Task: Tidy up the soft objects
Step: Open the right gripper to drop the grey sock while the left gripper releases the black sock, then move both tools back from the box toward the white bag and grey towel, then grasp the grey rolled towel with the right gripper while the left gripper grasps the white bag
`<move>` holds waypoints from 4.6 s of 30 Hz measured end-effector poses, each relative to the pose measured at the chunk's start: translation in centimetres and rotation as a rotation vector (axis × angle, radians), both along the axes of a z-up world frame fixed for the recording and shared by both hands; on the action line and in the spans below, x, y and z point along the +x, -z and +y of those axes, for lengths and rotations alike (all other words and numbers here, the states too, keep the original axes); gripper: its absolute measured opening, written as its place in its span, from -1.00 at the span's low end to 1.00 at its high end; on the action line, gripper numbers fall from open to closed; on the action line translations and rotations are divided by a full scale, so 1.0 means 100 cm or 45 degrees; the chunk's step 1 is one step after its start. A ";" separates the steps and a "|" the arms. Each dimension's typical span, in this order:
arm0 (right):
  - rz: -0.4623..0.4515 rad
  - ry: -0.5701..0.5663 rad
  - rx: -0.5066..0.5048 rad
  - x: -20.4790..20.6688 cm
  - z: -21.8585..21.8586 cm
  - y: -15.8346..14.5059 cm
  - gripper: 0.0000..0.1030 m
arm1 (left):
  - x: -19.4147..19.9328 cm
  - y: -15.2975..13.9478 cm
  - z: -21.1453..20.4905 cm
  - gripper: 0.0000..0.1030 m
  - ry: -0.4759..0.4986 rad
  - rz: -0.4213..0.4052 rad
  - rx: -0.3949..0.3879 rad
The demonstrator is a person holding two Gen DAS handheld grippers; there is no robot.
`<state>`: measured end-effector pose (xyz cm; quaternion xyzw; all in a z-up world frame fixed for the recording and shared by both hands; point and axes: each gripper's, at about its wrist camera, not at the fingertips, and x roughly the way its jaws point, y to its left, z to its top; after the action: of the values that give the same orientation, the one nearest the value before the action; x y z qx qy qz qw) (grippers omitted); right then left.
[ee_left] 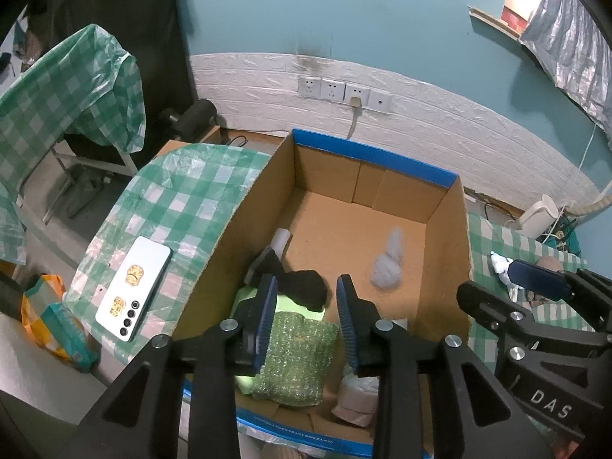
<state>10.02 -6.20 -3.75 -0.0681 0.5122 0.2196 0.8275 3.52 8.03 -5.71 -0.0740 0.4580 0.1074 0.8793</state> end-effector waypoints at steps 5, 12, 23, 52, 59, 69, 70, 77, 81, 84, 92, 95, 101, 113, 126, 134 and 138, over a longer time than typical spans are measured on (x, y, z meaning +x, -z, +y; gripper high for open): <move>0.014 0.031 0.001 0.002 -0.008 0.002 0.21 | 0.000 0.000 0.000 -0.33 0.002 0.000 -0.001; 0.023 0.073 -0.002 0.005 -0.022 0.003 0.22 | 0.001 -0.001 -0.008 -0.25 0.023 0.000 -0.007; 0.028 0.147 -0.021 0.006 -0.046 0.005 0.30 | 0.002 -0.003 -0.020 -0.23 0.053 -0.006 -0.006; 0.032 0.384 -0.020 -0.005 -0.147 0.004 0.33 | 0.006 -0.010 -0.102 0.49 0.216 -0.018 0.141; 0.034 0.437 -0.005 -0.009 -0.172 0.004 0.33 | 0.007 -0.011 -0.123 0.50 0.263 -0.013 0.163; 0.038 0.499 0.005 -0.014 -0.203 0.004 0.34 | 0.008 -0.010 -0.151 0.50 0.315 -0.001 0.179; 0.039 0.507 0.005 -0.015 -0.207 0.004 0.34 | 0.008 -0.010 -0.153 0.50 0.320 0.000 0.181; 0.048 0.553 0.009 -0.017 -0.226 0.008 0.35 | 0.009 -0.006 -0.168 0.50 0.354 0.008 0.191; 0.055 0.576 0.009 -0.019 -0.236 0.010 0.35 | 0.011 -0.003 -0.175 0.50 0.368 0.017 0.180; 0.060 0.589 0.008 -0.019 -0.241 0.011 0.35 | 0.012 -0.001 -0.180 0.50 0.379 0.023 0.174; 0.074 0.614 0.007 -0.019 -0.251 0.016 0.35 | 0.016 0.005 -0.190 0.50 0.399 0.038 0.173; 0.083 0.621 0.005 -0.018 -0.254 0.019 0.35 | 0.019 0.007 -0.194 0.50 0.416 0.040 0.159; 0.101 0.645 -0.002 -0.012 -0.262 0.025 0.35 | 0.028 0.011 -0.203 0.51 0.430 0.048 0.140; 0.176 0.722 0.007 0.021 -0.281 0.046 0.36 | 0.062 0.030 -0.222 0.51 0.482 0.088 0.133; 0.297 0.843 0.069 0.068 -0.303 0.077 0.36 | 0.100 0.048 -0.242 0.51 0.510 0.104 0.147; 0.335 0.872 0.061 0.091 -0.311 0.094 0.38 | 0.119 0.058 -0.257 0.51 0.581 0.110 0.190; 0.362 0.896 0.058 0.099 -0.315 0.108 0.38 | 0.127 0.066 -0.267 0.51 0.632 0.098 0.231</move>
<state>19.87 -37.70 -14.52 0.1615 0.6089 -0.0594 0.7744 16.19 -18.72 -12.30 0.1239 0.4838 -0.0683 0.8637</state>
